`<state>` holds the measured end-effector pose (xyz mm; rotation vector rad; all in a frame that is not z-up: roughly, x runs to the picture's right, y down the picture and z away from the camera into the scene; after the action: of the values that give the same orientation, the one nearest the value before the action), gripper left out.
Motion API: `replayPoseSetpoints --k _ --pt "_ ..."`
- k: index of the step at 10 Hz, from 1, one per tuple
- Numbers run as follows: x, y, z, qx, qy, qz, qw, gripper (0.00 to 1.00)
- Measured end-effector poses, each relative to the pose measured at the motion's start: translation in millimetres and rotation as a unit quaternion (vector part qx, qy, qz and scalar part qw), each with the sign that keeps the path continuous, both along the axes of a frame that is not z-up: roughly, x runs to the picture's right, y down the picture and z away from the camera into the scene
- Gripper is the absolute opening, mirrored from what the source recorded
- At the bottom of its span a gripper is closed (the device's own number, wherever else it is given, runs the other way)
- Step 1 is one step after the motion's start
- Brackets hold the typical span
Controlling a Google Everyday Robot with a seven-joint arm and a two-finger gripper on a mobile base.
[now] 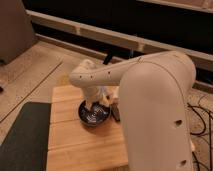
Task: Push the ceramic bowl across the table
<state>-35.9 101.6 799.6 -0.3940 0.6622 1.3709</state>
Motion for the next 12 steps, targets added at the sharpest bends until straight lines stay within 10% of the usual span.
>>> replayPoseSetpoints --k 8,12 --pt "-28 32 66.6 -0.091 -0.016 -0.035 0.9951 0.65" --pt "-74 15 97.0 -0.087 -0.060 -0.058 0.9927 0.65"
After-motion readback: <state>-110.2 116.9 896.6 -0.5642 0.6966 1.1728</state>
